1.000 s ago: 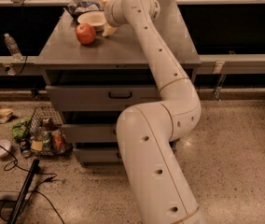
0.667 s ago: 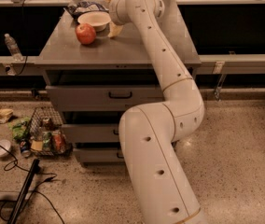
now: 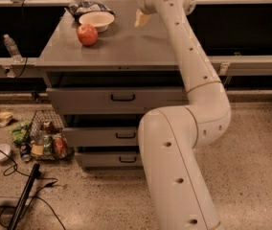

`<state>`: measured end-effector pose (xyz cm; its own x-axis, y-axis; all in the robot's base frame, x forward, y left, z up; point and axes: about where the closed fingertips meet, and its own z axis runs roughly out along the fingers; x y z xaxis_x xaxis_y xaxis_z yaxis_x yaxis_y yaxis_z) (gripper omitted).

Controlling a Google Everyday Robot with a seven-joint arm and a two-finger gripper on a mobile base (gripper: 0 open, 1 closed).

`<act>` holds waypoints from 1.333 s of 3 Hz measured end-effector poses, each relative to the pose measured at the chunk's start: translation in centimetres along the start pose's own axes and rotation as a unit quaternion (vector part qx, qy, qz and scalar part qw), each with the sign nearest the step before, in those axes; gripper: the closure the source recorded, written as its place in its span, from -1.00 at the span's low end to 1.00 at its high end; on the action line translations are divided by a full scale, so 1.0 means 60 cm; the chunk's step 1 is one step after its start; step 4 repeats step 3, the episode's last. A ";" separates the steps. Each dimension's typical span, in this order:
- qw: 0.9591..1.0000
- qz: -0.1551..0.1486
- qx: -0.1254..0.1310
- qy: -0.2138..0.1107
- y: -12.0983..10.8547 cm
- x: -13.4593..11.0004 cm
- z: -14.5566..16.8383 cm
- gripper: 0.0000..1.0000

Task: Move paper bowl near blue chip bag

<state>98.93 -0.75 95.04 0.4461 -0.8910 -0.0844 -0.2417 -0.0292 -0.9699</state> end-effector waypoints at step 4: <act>0.992 0.100 0.058 0.058 -0.094 0.184 -0.181 -1.00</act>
Offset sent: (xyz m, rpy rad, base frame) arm -0.0302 -0.2381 0.1299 0.3340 -0.0186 -0.2436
